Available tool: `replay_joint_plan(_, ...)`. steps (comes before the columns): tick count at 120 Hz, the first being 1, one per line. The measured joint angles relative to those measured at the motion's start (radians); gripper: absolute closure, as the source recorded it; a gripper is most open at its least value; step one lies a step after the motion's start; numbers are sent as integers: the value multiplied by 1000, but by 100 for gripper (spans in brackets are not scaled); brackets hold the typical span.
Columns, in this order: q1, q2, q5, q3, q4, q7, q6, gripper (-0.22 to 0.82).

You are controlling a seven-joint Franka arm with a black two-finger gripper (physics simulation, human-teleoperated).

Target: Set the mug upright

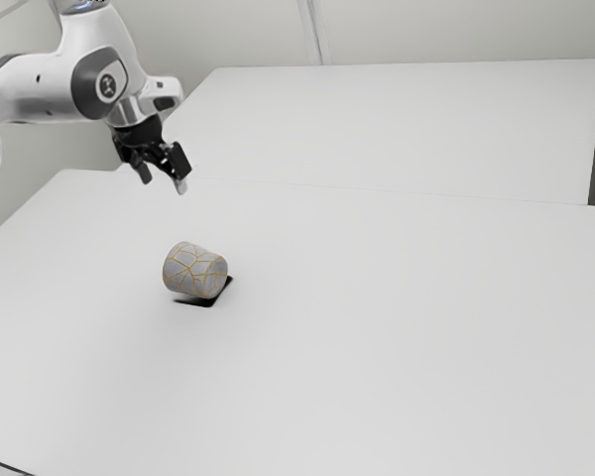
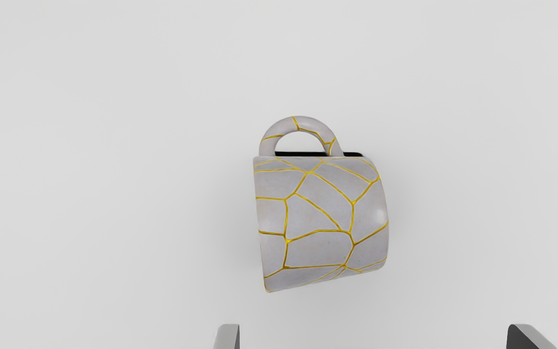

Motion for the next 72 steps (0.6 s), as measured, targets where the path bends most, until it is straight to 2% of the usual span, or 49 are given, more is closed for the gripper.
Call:
replay_joint_plan(16, 9, -6, -20, 4, -23, 6, 4, 0)
replay_joint_plan(33, 147, 30, -158, 8, -60, 53, 0, 0)
replay_joint_plan(48, 198, 99, -295, 37, -49, 123, -31, 0)
replay_joint_plan(72, 275, 287, -513, 55, 24, 240, -139, 0)
